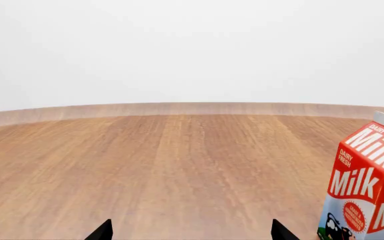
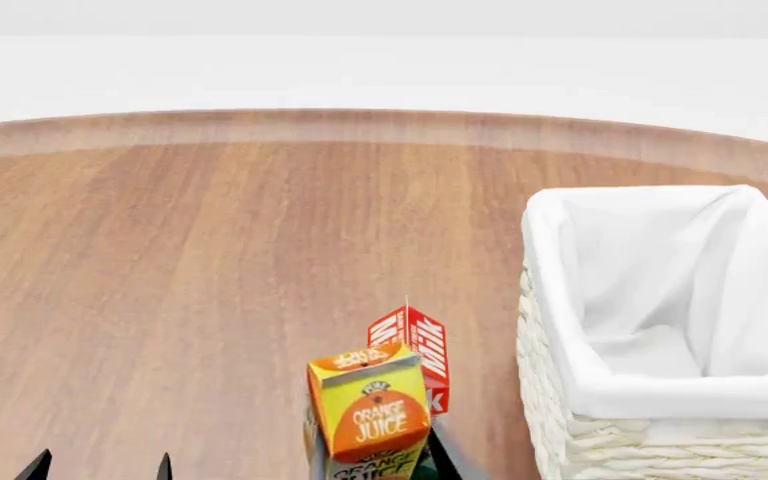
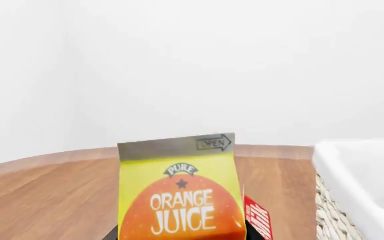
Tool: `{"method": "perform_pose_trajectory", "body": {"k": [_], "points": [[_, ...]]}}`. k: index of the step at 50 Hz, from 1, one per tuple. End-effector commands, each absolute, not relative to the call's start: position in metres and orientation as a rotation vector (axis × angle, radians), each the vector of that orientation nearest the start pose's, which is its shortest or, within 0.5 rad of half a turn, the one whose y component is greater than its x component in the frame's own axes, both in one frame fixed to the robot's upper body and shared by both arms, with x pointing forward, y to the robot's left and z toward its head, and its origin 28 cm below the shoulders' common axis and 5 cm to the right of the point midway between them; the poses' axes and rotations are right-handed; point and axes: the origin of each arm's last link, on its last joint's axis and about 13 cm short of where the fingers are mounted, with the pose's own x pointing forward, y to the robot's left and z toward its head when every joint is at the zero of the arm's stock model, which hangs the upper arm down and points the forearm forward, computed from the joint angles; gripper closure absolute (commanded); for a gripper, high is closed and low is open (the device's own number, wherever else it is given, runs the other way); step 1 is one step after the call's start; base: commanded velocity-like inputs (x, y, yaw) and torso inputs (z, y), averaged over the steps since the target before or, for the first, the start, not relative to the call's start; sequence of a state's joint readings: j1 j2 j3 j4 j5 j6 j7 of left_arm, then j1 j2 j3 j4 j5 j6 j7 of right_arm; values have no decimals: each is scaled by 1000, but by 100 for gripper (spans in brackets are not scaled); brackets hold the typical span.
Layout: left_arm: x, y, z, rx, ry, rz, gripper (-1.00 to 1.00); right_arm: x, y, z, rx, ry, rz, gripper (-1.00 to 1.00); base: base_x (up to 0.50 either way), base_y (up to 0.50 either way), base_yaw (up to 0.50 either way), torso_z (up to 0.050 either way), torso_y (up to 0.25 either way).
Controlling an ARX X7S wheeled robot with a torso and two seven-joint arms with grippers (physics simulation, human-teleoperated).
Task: Pick up the orange juice, and put it in the basket.
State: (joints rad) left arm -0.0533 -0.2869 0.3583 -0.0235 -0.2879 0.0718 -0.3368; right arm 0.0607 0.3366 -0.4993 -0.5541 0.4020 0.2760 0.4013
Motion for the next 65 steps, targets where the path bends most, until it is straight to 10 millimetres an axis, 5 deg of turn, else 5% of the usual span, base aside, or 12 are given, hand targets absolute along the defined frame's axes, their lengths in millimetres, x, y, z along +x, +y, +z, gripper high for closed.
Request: {"method": "perform_pose_trajectory", "body": {"k": [1, 33, 65], "points": [[211, 205, 13, 0, 0, 0, -100, 182, -54, 115, 96, -173, 252, 100, 0, 0, 0, 0, 0], [211, 205, 13, 0, 0, 0, -100, 183, -69, 167, 131, -296, 196, 100, 0, 0, 0, 0, 1], [211, 205, 13, 0, 0, 0, -100, 190, -81, 193, 140, -363, 131, 100, 0, 0, 0, 0, 1]]}}
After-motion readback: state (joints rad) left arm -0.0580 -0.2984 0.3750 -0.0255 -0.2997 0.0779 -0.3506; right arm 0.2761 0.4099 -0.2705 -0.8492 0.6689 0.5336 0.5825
